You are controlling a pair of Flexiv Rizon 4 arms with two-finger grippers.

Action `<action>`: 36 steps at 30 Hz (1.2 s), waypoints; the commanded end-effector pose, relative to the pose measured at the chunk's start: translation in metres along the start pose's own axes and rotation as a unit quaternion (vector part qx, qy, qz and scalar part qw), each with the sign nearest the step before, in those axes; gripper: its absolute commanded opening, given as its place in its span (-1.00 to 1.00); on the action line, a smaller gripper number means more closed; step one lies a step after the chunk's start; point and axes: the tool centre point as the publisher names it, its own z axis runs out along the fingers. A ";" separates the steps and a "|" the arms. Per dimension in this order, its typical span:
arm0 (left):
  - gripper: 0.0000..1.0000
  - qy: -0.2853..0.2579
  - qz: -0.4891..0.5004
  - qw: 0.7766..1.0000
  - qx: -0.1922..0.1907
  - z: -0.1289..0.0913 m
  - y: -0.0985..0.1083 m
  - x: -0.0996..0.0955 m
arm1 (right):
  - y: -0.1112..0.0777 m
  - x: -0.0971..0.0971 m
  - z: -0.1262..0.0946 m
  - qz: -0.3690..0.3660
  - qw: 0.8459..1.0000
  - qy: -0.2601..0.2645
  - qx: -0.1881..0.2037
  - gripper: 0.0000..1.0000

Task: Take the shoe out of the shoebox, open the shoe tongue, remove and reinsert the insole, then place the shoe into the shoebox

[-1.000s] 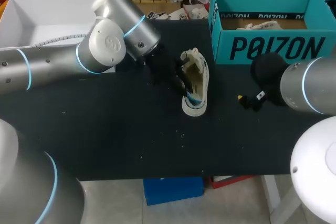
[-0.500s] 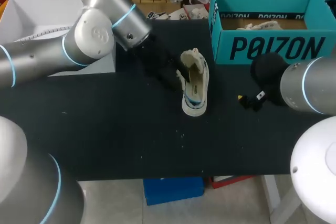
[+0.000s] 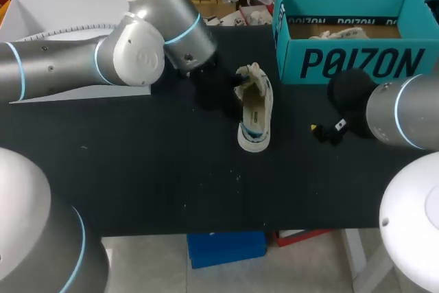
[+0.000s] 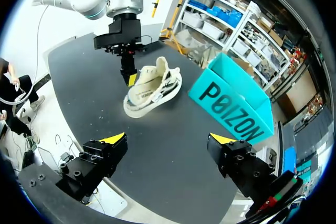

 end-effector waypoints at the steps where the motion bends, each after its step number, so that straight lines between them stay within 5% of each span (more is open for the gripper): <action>1: -1.00 0.015 0.001 1.000 0.000 0.016 0.009 -0.005 | -0.001 0.000 0.001 0.000 1.000 0.000 -0.001 1.00; 22: -1.00 0.065 -0.002 0.998 0.022 0.053 0.018 0.003 | -0.001 0.000 0.001 0.000 1.000 0.000 -0.001 1.00; 36: -1.00 0.043 0.013 0.999 -0.006 -0.003 0.001 -0.009 | -0.001 0.000 0.001 0.000 1.000 0.000 -0.001 1.00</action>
